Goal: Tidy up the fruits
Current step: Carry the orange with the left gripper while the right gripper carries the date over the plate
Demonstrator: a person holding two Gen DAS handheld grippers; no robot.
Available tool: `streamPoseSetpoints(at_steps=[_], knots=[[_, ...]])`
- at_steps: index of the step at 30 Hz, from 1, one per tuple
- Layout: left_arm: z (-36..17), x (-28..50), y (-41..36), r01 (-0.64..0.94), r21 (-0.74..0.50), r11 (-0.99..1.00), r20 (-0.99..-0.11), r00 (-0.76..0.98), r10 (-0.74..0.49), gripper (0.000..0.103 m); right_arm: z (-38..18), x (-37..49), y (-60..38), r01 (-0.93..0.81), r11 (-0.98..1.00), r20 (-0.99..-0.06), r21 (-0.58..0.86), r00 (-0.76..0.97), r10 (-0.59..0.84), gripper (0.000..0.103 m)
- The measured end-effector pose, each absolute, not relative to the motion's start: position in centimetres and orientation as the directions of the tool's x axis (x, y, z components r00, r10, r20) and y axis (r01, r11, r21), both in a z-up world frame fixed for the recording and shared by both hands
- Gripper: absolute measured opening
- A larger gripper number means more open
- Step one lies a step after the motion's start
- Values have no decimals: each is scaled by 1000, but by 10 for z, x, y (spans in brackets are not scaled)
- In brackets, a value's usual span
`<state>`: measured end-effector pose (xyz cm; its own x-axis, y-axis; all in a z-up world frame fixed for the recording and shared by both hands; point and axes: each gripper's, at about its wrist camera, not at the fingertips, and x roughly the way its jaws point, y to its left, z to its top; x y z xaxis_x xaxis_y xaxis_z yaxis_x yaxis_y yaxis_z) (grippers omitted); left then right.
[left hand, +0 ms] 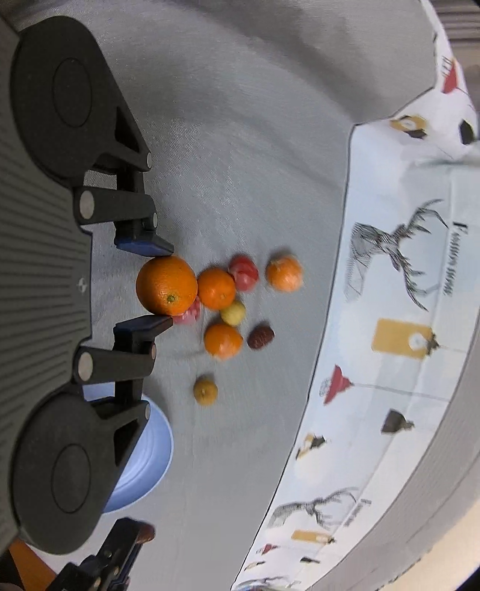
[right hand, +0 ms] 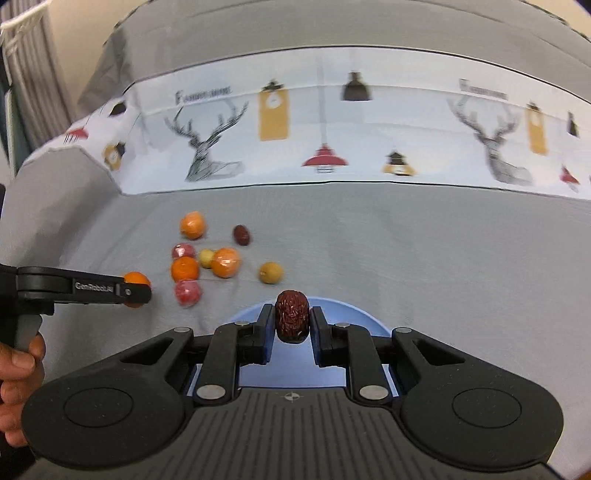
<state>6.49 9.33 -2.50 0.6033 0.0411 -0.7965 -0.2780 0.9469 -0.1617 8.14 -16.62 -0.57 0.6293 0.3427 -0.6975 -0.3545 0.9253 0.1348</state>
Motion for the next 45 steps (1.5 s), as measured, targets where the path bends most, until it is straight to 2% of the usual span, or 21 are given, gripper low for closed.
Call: streamPoseSetpoints(at_steps=[9,14,23,33,45], knots=[[-13,47,58,-175,-107,979,-743,668,38,38,-6,62,-202,-298,948,-679,111,674,291,21],[-16,43,46,-126,-85,988,-742,670,22,38,-16,69,-197,-291,950,-704,110,653,281,21],[-29,50,39,-75,-111,991,-769,638,-37,38,-31,80,-190,-284,955,-741,84,623,250,21],[-37,49,10,75,-149,986,-769,619,-163,38,-36,82,-189,-275,959,-752,71,616,232,21],[-42,50,0,121,-147,982,-768,612,-190,38,-38,84,-186,-274,960,-757,65,613,226,21]])
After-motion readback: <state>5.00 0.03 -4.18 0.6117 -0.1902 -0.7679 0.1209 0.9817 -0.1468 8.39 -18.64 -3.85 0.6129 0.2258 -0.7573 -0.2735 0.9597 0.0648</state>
